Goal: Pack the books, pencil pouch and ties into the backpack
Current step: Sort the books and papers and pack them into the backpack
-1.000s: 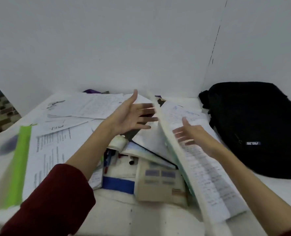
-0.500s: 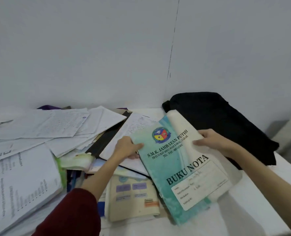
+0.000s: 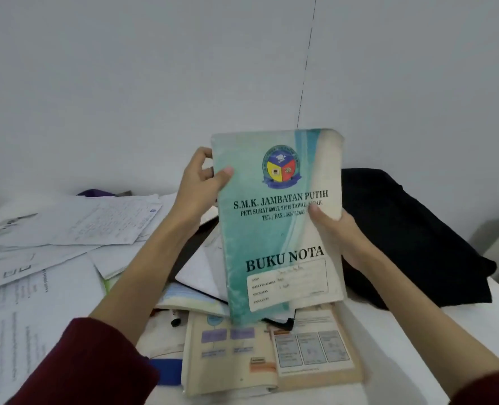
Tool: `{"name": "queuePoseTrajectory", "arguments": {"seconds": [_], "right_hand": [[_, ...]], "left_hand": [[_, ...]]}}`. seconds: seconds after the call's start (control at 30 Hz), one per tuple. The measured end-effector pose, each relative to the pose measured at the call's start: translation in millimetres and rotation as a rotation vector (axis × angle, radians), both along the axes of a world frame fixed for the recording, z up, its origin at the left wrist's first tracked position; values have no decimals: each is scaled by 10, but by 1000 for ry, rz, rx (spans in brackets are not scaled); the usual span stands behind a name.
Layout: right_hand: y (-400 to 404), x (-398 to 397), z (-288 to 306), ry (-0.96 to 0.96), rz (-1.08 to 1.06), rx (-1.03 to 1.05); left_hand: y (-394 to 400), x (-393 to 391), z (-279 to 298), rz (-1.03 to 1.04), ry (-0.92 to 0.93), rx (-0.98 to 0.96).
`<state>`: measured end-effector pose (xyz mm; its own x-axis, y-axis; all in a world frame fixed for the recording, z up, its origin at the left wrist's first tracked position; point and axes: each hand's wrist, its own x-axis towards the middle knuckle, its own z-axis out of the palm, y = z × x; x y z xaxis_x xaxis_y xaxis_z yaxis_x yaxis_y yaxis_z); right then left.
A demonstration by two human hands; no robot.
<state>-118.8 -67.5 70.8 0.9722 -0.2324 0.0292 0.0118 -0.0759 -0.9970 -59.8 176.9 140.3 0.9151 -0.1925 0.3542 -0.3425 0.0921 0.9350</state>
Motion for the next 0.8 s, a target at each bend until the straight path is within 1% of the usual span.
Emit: {"name": "queuePoseTrajectory", "arguments": {"seconds": [0.1, 0.2, 0.3, 0.43, 0.5, 0.6, 0.7, 0.8], "right_hand": [[193, 148, 250, -133, 56, 188], [338, 277, 328, -197, 10, 185], [476, 376, 267, -191, -7, 127], [593, 492, 229, -192, -36, 154], [624, 542, 227, -205, -58, 163], [614, 577, 217, -215, -46, 160], [595, 597, 149, -170, 12, 159], [656, 611, 50, -118, -30, 189]], "left_hand": [[56, 0, 233, 37, -122, -60], [110, 95, 267, 69, -155, -89], [198, 242, 95, 90, -87, -29], [267, 395, -301, 97, 29, 164], [269, 423, -459, 92, 86, 175], [258, 467, -564, 126, 93, 137], [261, 465, -641, 100, 152, 127], [271, 485, -783, 123, 191, 131]]}}
